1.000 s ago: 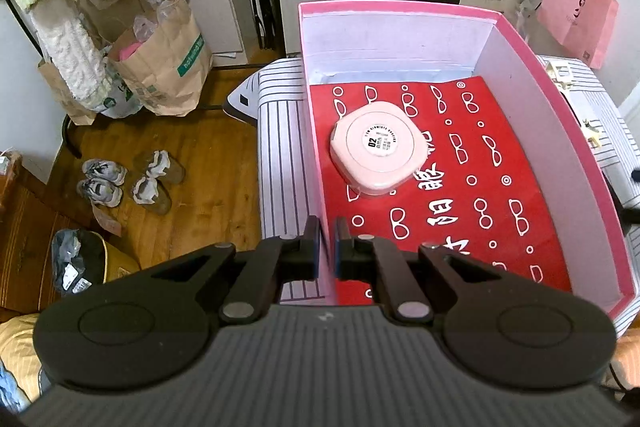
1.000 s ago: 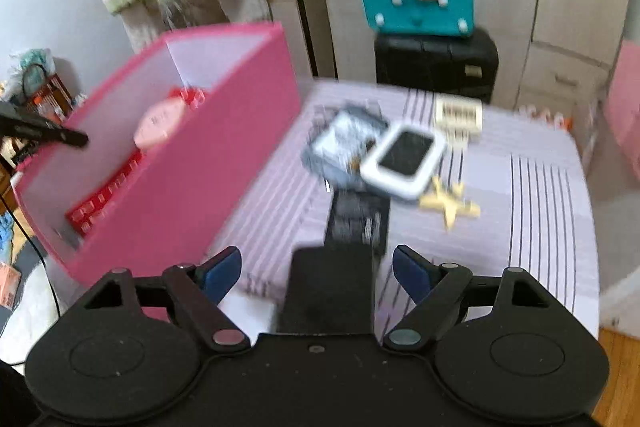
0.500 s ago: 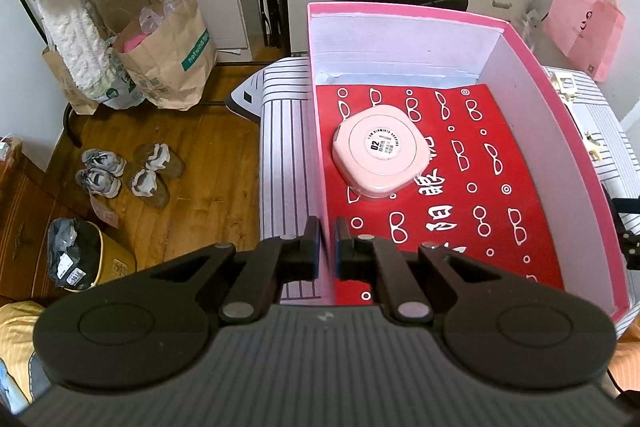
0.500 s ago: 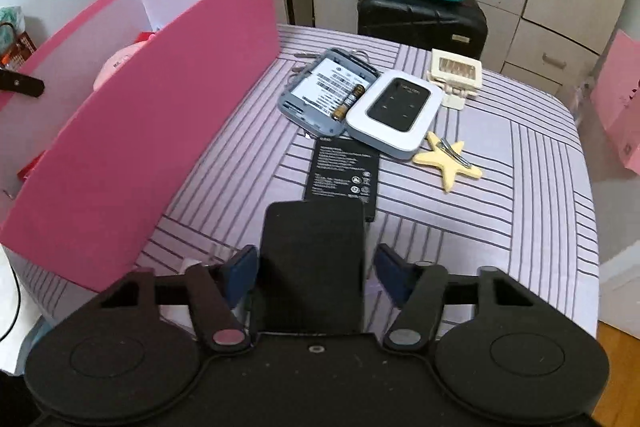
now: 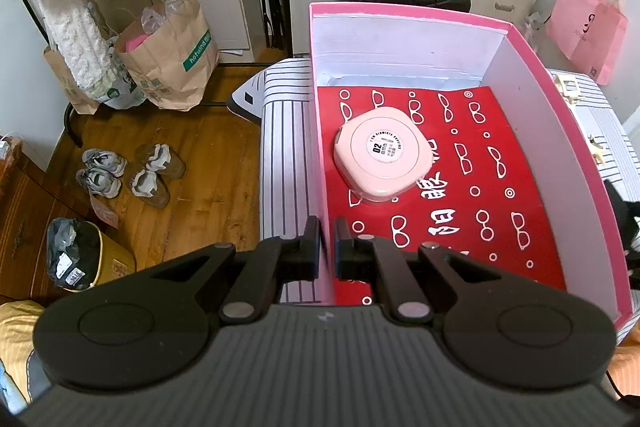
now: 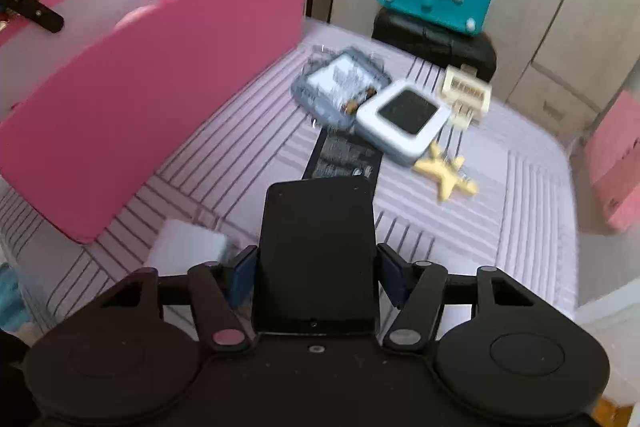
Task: Organize rigid objects
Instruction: 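Carry the black power bank into the pink box beside the compact case, then grasp the white charger cube with the right tool, then carry the white charger cube into the pink box and release it, then grasp the purple starfish with the right tool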
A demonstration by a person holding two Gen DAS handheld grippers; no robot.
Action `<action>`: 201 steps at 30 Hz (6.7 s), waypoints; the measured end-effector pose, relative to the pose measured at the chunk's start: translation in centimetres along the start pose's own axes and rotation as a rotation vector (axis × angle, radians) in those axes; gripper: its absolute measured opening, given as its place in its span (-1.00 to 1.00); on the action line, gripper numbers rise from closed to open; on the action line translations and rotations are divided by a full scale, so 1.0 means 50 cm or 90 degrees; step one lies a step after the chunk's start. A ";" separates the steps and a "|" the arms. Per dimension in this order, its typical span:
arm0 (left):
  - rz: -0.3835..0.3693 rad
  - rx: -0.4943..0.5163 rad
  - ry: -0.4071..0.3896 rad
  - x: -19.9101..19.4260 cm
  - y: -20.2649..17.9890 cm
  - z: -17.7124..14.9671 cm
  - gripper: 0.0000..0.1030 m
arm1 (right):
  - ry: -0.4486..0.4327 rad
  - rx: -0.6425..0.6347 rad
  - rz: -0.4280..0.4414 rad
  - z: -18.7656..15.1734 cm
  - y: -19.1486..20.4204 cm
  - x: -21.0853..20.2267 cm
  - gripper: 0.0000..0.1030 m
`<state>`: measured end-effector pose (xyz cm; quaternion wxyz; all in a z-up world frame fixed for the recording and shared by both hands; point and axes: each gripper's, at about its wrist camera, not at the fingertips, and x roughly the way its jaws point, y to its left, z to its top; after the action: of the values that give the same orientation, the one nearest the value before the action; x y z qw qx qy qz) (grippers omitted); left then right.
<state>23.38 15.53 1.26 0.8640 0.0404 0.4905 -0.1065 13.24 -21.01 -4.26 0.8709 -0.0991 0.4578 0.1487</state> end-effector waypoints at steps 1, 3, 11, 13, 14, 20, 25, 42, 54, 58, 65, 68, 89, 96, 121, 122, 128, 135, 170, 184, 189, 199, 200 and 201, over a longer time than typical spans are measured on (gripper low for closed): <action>-0.001 0.000 0.000 0.000 0.000 0.000 -0.88 | -0.002 0.017 0.019 0.006 -0.009 -0.006 0.31; -0.003 -0.002 -0.001 0.001 0.001 0.000 -0.88 | -0.014 0.045 0.048 0.016 -0.024 -0.014 0.31; -0.010 -0.008 -0.005 0.003 0.004 0.000 -0.88 | -0.068 0.170 0.128 0.074 -0.084 -0.051 0.31; -0.010 -0.006 -0.010 0.004 0.002 0.000 -0.88 | -0.083 0.163 0.148 0.095 -0.076 -0.065 0.31; -0.009 -0.003 -0.014 0.003 0.003 -0.004 -0.88 | -0.091 0.153 0.156 0.107 -0.067 -0.070 0.31; -0.024 -0.013 -0.023 0.002 0.012 -0.010 -0.87 | -0.135 0.075 0.224 0.174 0.018 -0.090 0.31; -0.020 0.004 -0.020 0.006 0.008 -0.006 -0.87 | -0.136 -0.048 0.223 0.235 0.122 -0.071 0.31; -0.035 0.006 -0.004 0.011 0.017 0.003 -0.86 | 0.064 -0.132 0.042 0.389 0.223 0.188 0.31; -0.040 0.007 -0.005 0.011 0.018 0.004 -0.85 | 0.040 -0.105 0.099 0.390 0.207 0.150 0.50; -0.038 0.013 -0.001 0.012 0.017 0.006 -0.85 | -0.025 -0.065 0.159 0.370 0.176 0.074 0.51; -0.029 0.022 -0.007 0.012 0.011 0.005 -0.86 | -0.176 -0.079 0.145 0.281 0.115 -0.035 0.52; -0.022 0.026 -0.011 0.011 0.008 0.003 -0.86 | -0.207 -0.094 0.101 0.236 0.091 -0.052 0.52; -0.034 -0.038 -0.026 0.008 0.028 -0.002 -0.86 | -0.010 0.101 0.160 -0.024 0.032 0.008 0.44; -0.029 -0.047 -0.027 0.009 0.024 -0.003 -0.86 | -0.018 0.035 0.143 -0.038 0.073 0.022 0.13; -0.039 -0.048 -0.027 0.009 0.027 -0.001 -0.85 | -0.040 0.094 0.075 0.003 0.014 -0.004 -0.06; -0.039 -0.049 -0.026 0.009 0.027 0.000 -0.85 | -0.047 0.093 0.074 0.010 0.012 -0.011 -0.06; -0.039 -0.048 -0.026 0.009 0.027 -0.001 -0.85 | -0.096 0.087 0.075 0.054 0.009 -0.053 -0.06; -0.041 -0.056 -0.026 0.008 0.030 0.000 -0.85 | -0.161 0.066 0.151 0.133 0.031 -0.107 -0.06; -0.074 -0.057 -0.028 0.016 0.036 -0.010 -0.81 | 0.107 -0.125 0.230 0.341 0.315 0.157 0.01; -0.067 -0.042 -0.037 0.013 0.033 -0.014 -0.81 | -0.103 0.034 0.218 0.234 0.075 -0.084 0.02; -0.055 -0.039 -0.054 0.014 0.025 -0.025 -0.81 | -0.162 0.044 0.166 0.121 -0.001 -0.096 0.13; -0.037 -0.059 -0.043 0.021 0.020 -0.028 -0.81 | -0.146 0.109 0.065 -0.042 -0.081 -0.043 0.14; -0.032 -0.058 -0.045 0.021 0.017 -0.029 -0.81 | -0.145 0.114 0.063 -0.053 -0.093 -0.044 0.14; -0.030 -0.061 -0.047 0.021 0.014 -0.031 -0.81 | -0.143 0.119 0.062 -0.061 -0.099 -0.041 0.14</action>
<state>22.78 16.33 -0.45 0.8797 -0.0168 0.4635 -0.1048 11.53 -26.93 -4.10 0.9138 0.0218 0.3737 0.1578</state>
